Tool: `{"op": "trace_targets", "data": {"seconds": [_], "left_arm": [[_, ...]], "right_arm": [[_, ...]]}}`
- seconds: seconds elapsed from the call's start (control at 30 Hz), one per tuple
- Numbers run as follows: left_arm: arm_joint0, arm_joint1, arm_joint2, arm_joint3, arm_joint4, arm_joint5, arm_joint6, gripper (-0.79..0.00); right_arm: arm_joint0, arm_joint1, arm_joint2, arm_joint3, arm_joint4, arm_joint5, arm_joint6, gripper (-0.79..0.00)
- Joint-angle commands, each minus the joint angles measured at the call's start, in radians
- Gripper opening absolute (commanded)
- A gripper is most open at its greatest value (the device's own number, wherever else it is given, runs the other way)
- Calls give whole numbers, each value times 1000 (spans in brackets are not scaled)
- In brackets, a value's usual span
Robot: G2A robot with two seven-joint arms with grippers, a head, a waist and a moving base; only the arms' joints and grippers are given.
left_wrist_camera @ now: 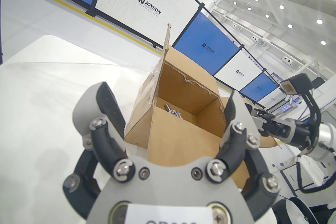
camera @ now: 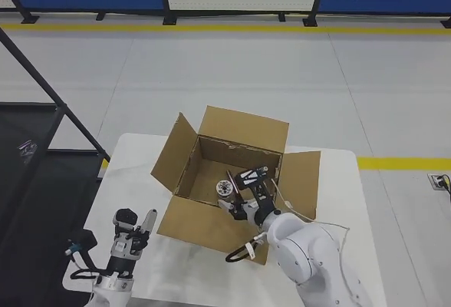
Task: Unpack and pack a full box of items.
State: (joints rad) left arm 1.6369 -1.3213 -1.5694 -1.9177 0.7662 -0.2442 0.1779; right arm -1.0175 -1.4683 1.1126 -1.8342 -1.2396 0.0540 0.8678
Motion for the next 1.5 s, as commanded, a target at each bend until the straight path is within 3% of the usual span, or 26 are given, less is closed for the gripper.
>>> {"op": "trace_targets", "data": {"seconds": [0.0, 0.23, 0.33, 0.67, 0.83, 0.97, 1.23, 1.47], "left_arm": [[0, 0, 0, -1, 1, 0, 1, 0], [-5, 0, 6, -9, 0, -2, -17, 0], [-37, 1, 16, -35, 34, 22, -45, 0], [-280, 2, 7, 66, 13, 146, -187, 0], [-362, 8, 13, 112, 27, 140, -306, 0], [-416, 13, 25, 144, 32, 97, -384, 0], [-431, 21, 52, 152, 56, 19, -436, 0], [-437, 24, 95, 170, 74, -24, -463, 0]], "right_arm": [[0, 0, 0, 0, 0, 0, 0, 0], [-13, 1, 18, 48, 59, -24, -21, 0], [-32, 0, 69, 12, 182, -10, -85, 0], [-190, 17, 380, -112, 720, -104, -237, 0], [-253, 26, 476, -112, 781, -101, -296, 0], [-271, 37, 537, -88, 845, -86, -236, 0], [-284, 55, 623, -43, 922, -100, -231, 0], [-248, 71, 603, 16, 886, -72, -164, 0]]}}
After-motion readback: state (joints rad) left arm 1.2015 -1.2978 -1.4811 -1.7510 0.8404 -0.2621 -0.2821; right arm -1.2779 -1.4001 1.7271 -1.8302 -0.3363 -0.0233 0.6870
